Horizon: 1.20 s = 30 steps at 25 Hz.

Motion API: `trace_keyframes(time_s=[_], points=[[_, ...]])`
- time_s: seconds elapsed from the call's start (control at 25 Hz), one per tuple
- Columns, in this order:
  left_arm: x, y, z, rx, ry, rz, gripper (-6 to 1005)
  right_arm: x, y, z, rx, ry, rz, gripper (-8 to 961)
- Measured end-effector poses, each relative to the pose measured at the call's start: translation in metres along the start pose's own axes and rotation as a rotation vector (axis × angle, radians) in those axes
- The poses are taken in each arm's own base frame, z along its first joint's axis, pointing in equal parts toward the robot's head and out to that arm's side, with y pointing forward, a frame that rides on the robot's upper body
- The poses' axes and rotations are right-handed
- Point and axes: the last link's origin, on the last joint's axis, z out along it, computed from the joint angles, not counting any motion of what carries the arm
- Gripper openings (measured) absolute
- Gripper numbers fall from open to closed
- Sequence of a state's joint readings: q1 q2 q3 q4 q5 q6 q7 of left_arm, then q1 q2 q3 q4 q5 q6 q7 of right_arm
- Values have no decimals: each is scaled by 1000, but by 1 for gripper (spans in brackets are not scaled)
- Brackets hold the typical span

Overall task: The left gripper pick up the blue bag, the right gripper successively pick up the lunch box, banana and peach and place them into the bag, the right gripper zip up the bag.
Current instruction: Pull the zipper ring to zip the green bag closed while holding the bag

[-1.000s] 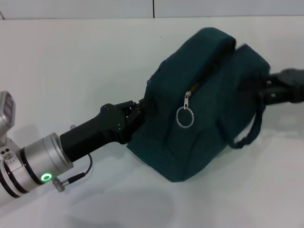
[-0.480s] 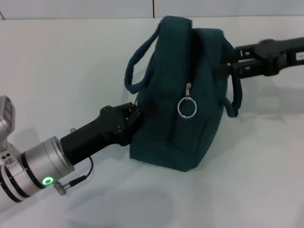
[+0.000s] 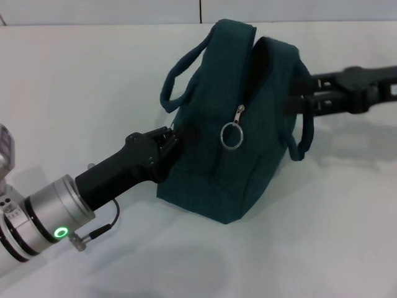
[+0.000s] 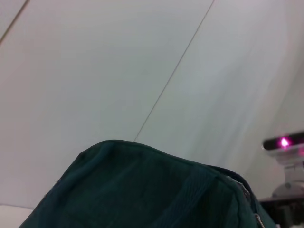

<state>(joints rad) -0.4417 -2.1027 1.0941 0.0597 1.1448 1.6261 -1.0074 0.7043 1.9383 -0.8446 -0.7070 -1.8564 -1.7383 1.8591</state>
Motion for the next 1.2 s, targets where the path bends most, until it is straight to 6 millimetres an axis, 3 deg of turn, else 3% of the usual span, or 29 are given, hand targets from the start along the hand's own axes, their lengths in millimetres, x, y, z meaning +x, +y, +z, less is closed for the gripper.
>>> trace_keyframes(time_s=[0.32,0.72,0.96,1.2], points=[[-2,0,-5,7,-8,-9,48,28,8,-25,-9,-51,50,740],[-8,9,-14,-29,-23,-29,48,54,43,-40,-165,-203,-109,740],[-8,12,-15,-44,-22,-36,49,69,57,-24,-236,-260,-135,737],[-9,13,-14,-55,-29,-36,49,80,46,2,-224,-308,-46,737]])
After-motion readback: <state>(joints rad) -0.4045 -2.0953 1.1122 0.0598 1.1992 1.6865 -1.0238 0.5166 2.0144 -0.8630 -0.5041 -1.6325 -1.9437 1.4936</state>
